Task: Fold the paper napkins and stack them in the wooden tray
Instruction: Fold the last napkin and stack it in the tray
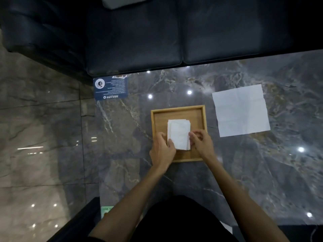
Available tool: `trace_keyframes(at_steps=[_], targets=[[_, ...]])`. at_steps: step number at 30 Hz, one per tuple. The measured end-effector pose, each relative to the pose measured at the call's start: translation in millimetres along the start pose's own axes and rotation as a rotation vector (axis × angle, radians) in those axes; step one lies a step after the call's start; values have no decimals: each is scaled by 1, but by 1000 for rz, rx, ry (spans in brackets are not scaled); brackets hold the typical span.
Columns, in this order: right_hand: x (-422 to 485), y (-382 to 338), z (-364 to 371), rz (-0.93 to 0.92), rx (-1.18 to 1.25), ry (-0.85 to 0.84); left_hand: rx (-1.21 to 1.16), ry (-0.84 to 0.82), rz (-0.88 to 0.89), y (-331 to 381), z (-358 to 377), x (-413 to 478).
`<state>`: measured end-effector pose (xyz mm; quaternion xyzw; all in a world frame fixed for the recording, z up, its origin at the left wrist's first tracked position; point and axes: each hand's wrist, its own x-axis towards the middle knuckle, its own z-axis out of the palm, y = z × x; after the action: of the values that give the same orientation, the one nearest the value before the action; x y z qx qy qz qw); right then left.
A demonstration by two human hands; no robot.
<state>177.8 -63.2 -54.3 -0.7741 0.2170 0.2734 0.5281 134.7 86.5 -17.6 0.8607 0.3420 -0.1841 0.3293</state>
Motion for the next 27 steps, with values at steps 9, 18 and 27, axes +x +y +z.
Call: trace_keyframes(at_steps=[9, 18, 27], targets=[[67, 25, -150, 7, 22, 581, -292, -193, 161, 139, 85, -5], [120, 45, -222, 67, -304, 605, 54, -98, -144, 207, 172, 2], [101, 69, -221, 53, -373, 521, 171, -126, -132, 194, 186, 5]])
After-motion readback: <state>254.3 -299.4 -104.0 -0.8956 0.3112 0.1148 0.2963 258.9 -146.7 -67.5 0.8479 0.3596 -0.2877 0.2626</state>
